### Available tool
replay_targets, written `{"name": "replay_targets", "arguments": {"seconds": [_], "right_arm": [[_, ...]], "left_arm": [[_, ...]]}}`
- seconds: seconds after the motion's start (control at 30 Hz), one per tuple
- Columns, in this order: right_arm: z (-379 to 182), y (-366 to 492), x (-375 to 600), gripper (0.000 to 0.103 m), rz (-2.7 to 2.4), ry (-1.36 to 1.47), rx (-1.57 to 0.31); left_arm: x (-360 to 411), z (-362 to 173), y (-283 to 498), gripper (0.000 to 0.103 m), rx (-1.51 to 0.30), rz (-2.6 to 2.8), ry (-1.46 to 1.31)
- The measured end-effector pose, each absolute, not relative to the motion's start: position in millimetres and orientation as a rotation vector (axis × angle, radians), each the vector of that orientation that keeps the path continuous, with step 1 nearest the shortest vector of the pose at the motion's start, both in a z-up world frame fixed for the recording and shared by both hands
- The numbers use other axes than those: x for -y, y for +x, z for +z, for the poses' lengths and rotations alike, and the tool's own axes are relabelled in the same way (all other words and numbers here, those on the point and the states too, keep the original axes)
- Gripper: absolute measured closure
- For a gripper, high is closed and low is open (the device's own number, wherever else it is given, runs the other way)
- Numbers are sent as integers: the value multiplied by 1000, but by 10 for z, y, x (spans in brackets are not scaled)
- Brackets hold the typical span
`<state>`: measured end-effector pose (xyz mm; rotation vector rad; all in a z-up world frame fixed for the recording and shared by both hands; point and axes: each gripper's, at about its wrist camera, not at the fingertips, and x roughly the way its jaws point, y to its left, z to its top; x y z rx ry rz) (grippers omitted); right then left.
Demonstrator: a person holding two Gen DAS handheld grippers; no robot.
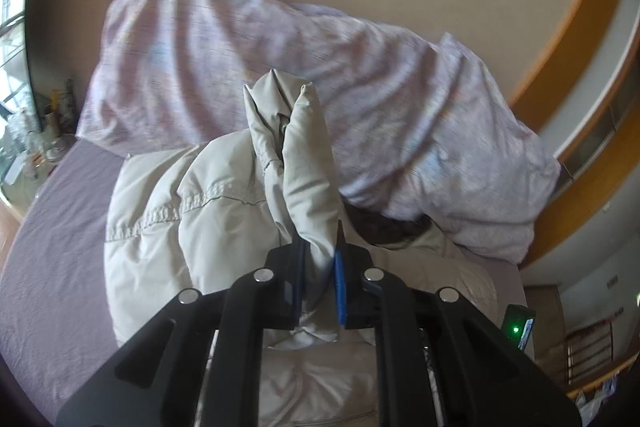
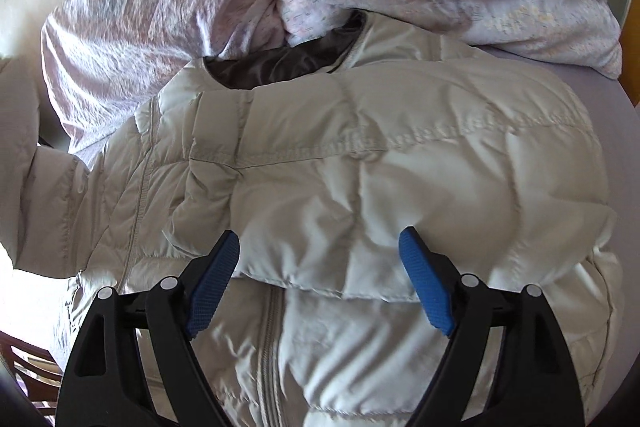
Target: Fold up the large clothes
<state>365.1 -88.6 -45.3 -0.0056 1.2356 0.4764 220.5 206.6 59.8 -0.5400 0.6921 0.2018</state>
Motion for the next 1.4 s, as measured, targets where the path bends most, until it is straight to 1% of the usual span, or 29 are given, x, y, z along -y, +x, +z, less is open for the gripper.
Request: {"name": "replay_targets", "arguments": {"seconds": [0.23,0.47,0.57,0.67,0.7,0.73,0.8,0.9,0.97,1.0,1.07,1.1,1.2,1.3,1.4], "right_arm": [[-390,3614,1145,19,446,28,-1221],[-384,3577,1441,19,402,61,-1213],[-373,3552,1522,19,397,69,-1211],[-344,3525,1550,19,399,63,-1204],[-334,3520,1552,19,403,61,-1199],[-311,3512,1548,19,413,61,-1191],[-264,3504,1518,19,436,59,-1170],[-172,3497,1384,21,495,46,-1137],[-112,3512,1235,31,547,40,-1118],[-98,3515,1182,34,561,36,-1113],[-88,3546,1037,49,597,26,-1111],[-92,3563,973,54,609,22,-1113],[-144,3628,769,62,634,-6,-1124],[-226,3656,646,65,640,-39,-1139],[-346,3674,570,66,632,-71,-1169]], "left_arm": [[-1332,437,2692,91,-774,43,-501],[-819,-37,3053,90,-917,-26,-470],[-700,-258,3154,87,-982,-43,-471],[-651,-403,3192,80,-1020,-57,-497],[-655,-414,3178,70,-1022,-65,-511],[-666,-410,3151,55,-1018,-66,-518],[-716,-356,3097,44,-998,-51,-512],[-860,-321,3028,42,-989,-10,-489],[-954,-351,2969,42,-991,30,-473],[-1016,-379,2937,42,-995,55,-468],[-1133,-446,2869,42,-1005,104,-464],[-1187,-468,2840,42,-1008,119,-465],[-1314,-528,2774,42,-1023,163,-457],[-1386,-571,2746,42,-1037,189,-452],[-1441,-613,2722,41,-1050,208,-447]]}}
